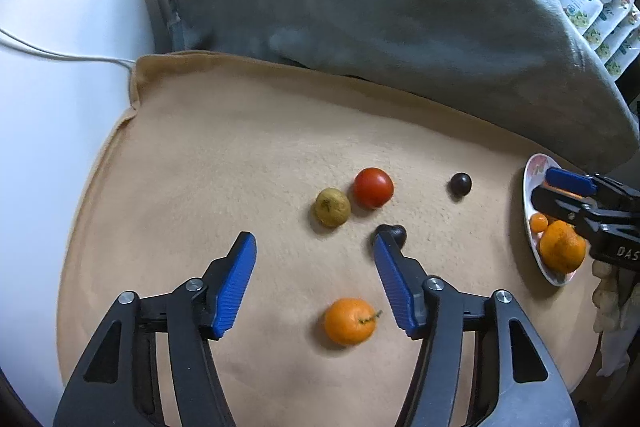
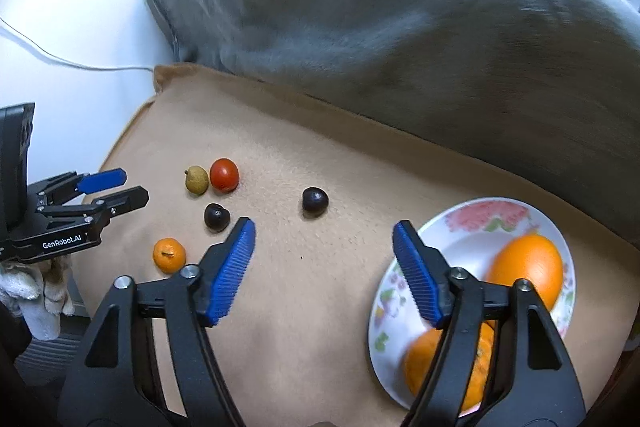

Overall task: Organize fruits
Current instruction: 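Move both grippers back over the remaining small fruits on the mat, then grasp a dark grape with the right gripper while the left gripper grasps the brownish fruit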

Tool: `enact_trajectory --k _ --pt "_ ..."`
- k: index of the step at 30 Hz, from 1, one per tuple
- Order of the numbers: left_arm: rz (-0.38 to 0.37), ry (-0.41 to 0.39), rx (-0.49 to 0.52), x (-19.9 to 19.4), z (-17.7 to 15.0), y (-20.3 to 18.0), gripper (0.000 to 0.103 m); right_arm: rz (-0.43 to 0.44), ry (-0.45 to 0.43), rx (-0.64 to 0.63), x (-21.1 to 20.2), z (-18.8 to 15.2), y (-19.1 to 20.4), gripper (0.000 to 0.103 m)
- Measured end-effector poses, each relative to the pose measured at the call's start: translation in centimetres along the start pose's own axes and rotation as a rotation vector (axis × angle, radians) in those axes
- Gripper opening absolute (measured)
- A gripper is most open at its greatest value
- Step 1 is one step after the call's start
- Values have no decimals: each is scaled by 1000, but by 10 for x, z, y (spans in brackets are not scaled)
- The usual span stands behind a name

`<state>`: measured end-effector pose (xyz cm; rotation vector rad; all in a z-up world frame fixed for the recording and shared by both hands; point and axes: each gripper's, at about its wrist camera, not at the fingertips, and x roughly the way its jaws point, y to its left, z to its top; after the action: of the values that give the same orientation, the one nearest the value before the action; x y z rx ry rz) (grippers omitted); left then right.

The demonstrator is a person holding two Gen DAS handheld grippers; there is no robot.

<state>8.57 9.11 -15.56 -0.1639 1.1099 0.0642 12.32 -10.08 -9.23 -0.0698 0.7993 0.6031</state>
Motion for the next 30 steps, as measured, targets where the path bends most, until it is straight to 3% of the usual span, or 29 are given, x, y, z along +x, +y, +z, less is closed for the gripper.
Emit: enact_trajectory --k 9,18,30 --pt "-57 48 -12 26 9 2 46 6 61 -40 39 14 11 60" --pt "-83 75 -23 44 14 2 45 -15 124 -45 68 21 9 54" --pt "-81 109 -22 63 18 3 36 -25 164 -49 88 22 11 45"
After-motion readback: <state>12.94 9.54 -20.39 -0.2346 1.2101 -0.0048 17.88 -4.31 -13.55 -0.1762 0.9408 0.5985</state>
